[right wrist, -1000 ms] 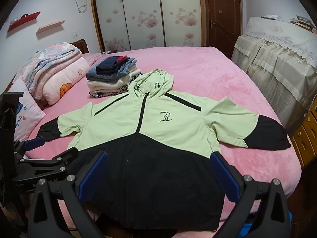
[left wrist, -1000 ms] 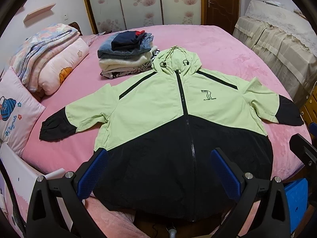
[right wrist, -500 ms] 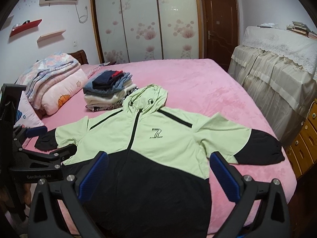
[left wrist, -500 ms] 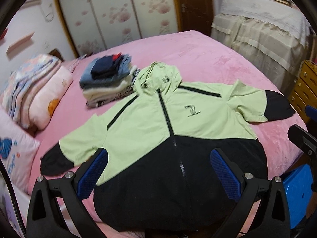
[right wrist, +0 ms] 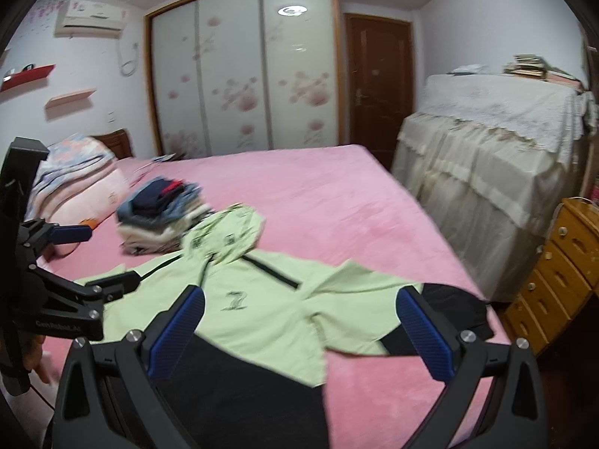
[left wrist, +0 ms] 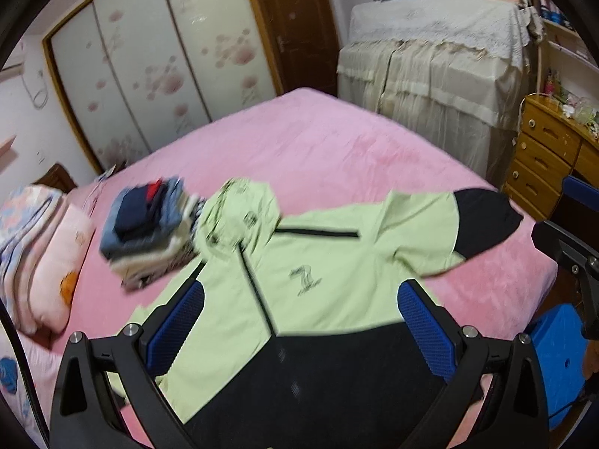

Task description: Fold large clothes

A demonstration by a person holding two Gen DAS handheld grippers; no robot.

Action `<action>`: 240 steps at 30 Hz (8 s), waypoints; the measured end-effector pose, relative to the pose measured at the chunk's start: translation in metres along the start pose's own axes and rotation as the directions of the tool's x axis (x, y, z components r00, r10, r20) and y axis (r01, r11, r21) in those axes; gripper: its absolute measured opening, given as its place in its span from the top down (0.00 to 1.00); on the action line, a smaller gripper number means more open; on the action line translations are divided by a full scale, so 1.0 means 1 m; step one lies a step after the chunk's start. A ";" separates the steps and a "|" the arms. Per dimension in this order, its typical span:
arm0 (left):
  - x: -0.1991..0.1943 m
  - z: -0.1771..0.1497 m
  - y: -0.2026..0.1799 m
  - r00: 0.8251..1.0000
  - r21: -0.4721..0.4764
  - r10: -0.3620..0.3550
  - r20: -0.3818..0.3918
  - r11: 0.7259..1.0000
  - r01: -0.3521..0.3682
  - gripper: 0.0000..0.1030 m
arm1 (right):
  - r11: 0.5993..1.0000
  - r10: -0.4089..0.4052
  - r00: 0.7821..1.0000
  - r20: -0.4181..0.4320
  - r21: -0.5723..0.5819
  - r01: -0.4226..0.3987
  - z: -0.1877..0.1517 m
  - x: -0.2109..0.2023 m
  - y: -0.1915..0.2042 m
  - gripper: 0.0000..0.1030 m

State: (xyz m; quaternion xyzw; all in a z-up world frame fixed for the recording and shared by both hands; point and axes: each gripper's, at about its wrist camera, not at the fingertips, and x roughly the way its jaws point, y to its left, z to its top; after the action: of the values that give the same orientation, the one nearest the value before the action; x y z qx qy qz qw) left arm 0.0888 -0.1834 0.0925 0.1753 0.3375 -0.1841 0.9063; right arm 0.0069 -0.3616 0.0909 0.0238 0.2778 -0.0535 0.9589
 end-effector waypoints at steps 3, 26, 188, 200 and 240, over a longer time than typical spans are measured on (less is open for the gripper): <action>0.019 0.020 -0.020 0.999 0.006 -0.054 0.003 0.999 0.054 0.00 | 0.998 -0.051 0.999 -0.006 0.032 0.051 0.001 0.012 -0.030 0.01; 0.248 0.023 -0.218 0.954 0.151 -0.208 -0.214 0.958 0.243 0.01 | 0.853 -0.126 0.933 -0.336 0.444 0.275 -0.113 0.145 -0.276 0.05; 0.291 -0.154 0.217 0.927 -0.659 -0.275 -0.255 0.751 0.041 0.53 | 0.974 0.214 0.871 -0.443 0.161 -0.158 -0.077 0.262 -0.031 0.48; 0.335 -0.109 0.192 0.944 -0.486 -0.185 -0.274 0.874 0.031 0.77 | 0.952 0.212 0.843 -0.494 0.300 -0.064 -0.046 0.405 -0.053 0.48; 0.305 -0.149 0.149 0.946 -0.459 -0.096 -0.310 0.886 -0.060 0.85 | 0.998 -0.004 0.887 -0.461 -0.062 -0.027 -0.111 0.318 0.038 0.88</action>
State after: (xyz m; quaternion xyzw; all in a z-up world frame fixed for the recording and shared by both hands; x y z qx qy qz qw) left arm 0.2894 -0.0533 -0.1907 -0.0212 0.5173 -0.0755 0.8522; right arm 0.2195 -0.3443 -0.1730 0.0053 0.4989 -0.0314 0.8661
